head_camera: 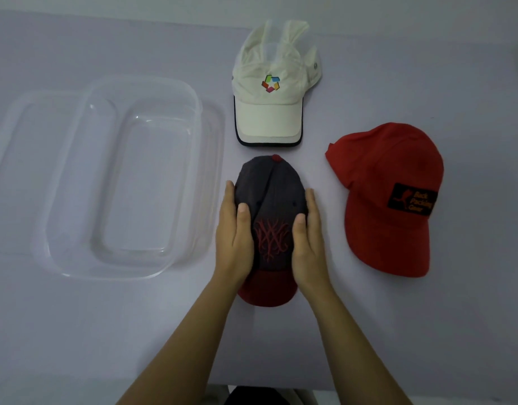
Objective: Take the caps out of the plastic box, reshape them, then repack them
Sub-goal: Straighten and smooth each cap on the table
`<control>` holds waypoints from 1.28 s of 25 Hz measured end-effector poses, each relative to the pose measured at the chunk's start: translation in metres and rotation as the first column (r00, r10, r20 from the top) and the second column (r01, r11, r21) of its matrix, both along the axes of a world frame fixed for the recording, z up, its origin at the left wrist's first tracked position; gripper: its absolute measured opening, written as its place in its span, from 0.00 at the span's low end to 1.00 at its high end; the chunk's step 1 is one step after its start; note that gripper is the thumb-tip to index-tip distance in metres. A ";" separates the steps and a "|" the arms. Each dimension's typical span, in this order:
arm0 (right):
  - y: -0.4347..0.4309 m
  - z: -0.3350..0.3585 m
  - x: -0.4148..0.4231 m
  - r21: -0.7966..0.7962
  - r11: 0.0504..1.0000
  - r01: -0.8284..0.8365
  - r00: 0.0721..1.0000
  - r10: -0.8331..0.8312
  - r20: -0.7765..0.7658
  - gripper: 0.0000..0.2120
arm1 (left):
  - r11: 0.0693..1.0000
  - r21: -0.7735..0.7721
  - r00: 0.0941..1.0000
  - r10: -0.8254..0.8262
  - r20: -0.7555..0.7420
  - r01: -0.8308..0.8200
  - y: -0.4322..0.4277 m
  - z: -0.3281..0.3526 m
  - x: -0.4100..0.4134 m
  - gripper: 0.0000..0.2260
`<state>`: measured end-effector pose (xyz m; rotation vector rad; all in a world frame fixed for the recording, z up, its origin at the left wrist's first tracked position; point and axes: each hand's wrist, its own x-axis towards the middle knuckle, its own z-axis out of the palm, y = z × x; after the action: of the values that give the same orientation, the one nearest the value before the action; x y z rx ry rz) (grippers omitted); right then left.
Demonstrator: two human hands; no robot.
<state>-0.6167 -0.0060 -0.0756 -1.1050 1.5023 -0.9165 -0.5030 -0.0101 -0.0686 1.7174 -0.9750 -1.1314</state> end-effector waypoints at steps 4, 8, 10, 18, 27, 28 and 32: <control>-0.001 -0.006 -0.007 -0.005 1.000 0.009 0.999 -0.009 -0.031 0.25 | 0.998 0.005 0.998 0.058 0.034 -0.058 0.003 -0.005 0.007 0.22; 0.004 -0.001 -0.007 0.020 0.998 -0.061 0.998 0.061 -0.027 0.27 | 1.000 -0.024 1.000 -0.004 -0.005 0.004 0.012 -0.005 0.008 0.23; 0.012 0.003 -0.022 -0.016 0.996 -0.089 0.994 0.088 -0.057 0.32 | 0.997 -0.059 0.999 -0.047 0.008 0.047 0.023 -0.003 0.020 0.26; 0.068 -0.023 -0.034 0.078 0.844 -0.530 0.667 0.472 -0.576 0.51 | 0.707 0.001 0.616 -0.617 0.489 0.707 0.080 -0.032 0.040 0.50; 0.065 -0.028 -0.012 -0.062 0.908 -0.414 0.887 0.387 -0.251 0.40 | 0.762 -0.103 0.726 -0.554 0.407 0.639 0.075 -0.038 0.025 0.40; 0.065 -0.029 -0.012 -0.069 0.904 -0.423 0.882 0.393 -0.260 0.39 | 0.754 -0.119 0.729 -0.563 0.390 0.646 0.074 -0.038 0.025 0.39; 0.071 -0.032 -0.021 0.000 0.879 -0.477 0.729 0.395 -0.559 0.41 | 0.673 -0.126 0.628 -0.584 0.514 0.729 0.076 -0.046 0.036 0.41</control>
<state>-0.6376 0.0650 -0.1077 -1.8540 1.5180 -0.3839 -0.4668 0.0662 -0.1142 1.3627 -2.1035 -0.9351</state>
